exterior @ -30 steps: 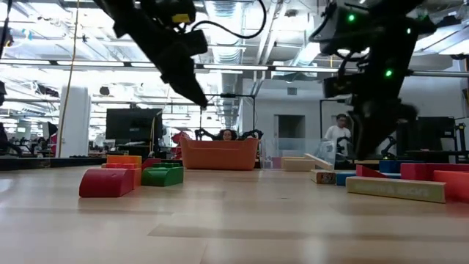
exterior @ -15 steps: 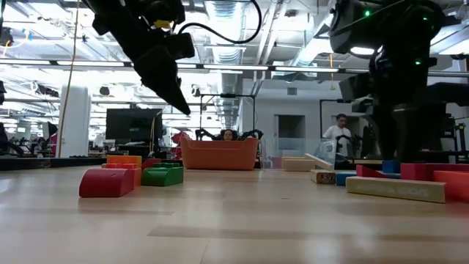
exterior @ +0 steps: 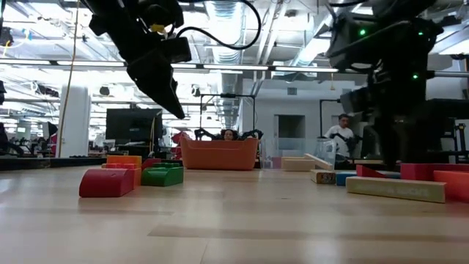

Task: Sort blocks by size
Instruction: Put the top blue game piece into the transparent bin

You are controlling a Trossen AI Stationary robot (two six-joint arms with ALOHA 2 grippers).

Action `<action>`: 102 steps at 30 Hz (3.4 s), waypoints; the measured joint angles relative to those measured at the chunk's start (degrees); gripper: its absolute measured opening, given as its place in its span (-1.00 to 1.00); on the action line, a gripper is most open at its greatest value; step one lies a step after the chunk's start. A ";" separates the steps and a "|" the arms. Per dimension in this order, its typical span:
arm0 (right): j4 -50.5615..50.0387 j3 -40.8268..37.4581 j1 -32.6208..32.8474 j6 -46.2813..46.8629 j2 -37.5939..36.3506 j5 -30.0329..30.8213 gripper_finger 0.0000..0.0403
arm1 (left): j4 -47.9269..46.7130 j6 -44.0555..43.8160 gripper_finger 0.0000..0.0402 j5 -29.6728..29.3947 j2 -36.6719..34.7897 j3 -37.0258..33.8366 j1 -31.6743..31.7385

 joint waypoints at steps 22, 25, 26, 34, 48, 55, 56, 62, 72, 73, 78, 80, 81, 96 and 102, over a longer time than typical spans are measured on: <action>-19.80 -0.53 -12.35 12.10 -0.22 -2.92 0.21 | -2.14 1.04 0.37 -0.42 0.01 0.00 0.05; -19.10 -3.29 -15.06 11.69 -0.21 -4.02 0.23 | -2.63 1.14 0.37 -0.42 0.01 0.00 0.05; -19.08 -3.92 -15.76 11.45 -0.20 -4.11 0.23 | -2.65 1.33 0.37 -0.42 0.01 0.00 0.05; -18.56 -4.20 -17.33 10.33 -0.20 -6.87 0.24 | -2.52 1.95 0.37 -0.42 0.01 0.00 0.05; -15.83 -5.77 -18.08 13.59 0.02 -6.84 0.14 | -2.16 2.62 0.37 -0.42 0.01 0.00 0.05; -15.35 -6.12 -18.42 15.50 0.04 -6.53 -0.03 | -2.99 2.69 0.37 -0.42 0.01 0.00 0.05; -15.39 -6.12 -18.30 15.47 0.04 -6.55 -0.05 | -3.00 2.79 0.37 -0.42 0.01 0.00 0.05; -13.47 -6.10 -18.12 15.34 0.02 -7.05 -0.19 | -2.98 2.99 0.37 -0.42 0.01 0.00 0.05; -4.84 3.46 -17.88 7.90 -0.55 -6.39 -0.15 | -5.69 5.44 0.37 -6.43 -3.25 0.00 0.09; -4.44 4.97 -18.27 6.79 -0.57 -6.29 -0.17 | -6.11 5.39 0.37 -6.48 -4.28 0.00 0.07; -0.91 13.00 -20.92 0.64 -0.55 -2.61 -0.16 | -7.47 4.28 0.37 -6.47 -8.08 -0.09 0.07; 2.97 15.48 -22.47 -1.90 -0.52 1.12 -0.14 | -6.68 4.28 0.37 -6.47 -9.21 -1.13 0.07; 5.56 16.44 -23.49 -3.39 -0.52 2.49 -0.13 | -6.03 4.31 0.37 -6.47 -9.64 -1.96 0.07; 21.95 29.88 -39.48 -16.13 13.35 0.69 -0.13 | 1.31 4.06 0.37 -6.30 -16.04 -9.34 0.07; 12.71 38.96 -43.44 -18.20 22.52 0.70 -0.11 | -1.62 1.10 0.37 -6.21 -19.00 -9.35 0.07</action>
